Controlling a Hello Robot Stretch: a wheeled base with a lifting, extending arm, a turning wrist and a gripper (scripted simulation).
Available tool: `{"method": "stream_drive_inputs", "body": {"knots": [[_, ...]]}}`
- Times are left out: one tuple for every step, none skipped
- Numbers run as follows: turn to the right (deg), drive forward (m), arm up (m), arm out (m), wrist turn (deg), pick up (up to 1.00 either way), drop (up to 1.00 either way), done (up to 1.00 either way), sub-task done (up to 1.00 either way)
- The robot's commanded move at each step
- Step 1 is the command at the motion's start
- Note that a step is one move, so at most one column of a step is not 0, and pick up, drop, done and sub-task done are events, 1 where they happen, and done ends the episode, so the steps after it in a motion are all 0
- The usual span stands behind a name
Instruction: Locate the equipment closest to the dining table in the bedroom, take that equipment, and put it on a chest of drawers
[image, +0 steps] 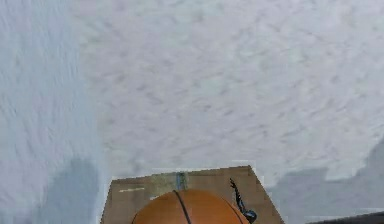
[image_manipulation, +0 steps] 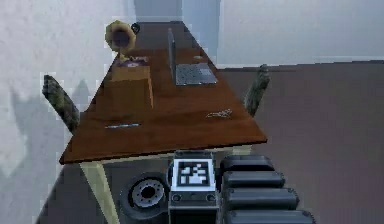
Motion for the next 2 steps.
{"method": "stream_drive_inputs", "body": {"knots": [[-36.0, 0.0, 0.0, 0.0, 0.0, 0.0, 0.0, 0.0, 0.0], [0.0, 0.0, 0.0, 0.24, 0.0, 0.0, 0.0, 0.0, 0.0]]}}
